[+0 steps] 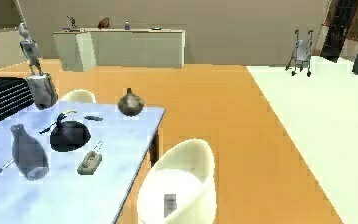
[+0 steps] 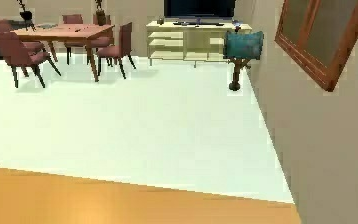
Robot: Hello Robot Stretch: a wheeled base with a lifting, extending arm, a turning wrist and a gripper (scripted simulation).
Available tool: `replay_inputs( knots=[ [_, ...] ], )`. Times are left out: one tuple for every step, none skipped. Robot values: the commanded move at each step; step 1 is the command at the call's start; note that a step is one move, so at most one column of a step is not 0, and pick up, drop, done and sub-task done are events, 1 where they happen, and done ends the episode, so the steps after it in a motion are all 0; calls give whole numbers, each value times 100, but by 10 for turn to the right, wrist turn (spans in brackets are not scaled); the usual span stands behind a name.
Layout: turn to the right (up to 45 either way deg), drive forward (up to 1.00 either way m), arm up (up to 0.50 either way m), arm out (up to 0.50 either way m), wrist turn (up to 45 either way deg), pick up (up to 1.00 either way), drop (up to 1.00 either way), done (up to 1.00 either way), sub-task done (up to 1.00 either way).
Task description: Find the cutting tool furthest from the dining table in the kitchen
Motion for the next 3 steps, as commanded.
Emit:
replay_inputs(
  knots=[
    [450,0,0,0,0,0,0,0,0],
    [210,0,0,0,0,0,0,0,0],
    [0,85,0,0,0,0,0,0,0]
  ],
)
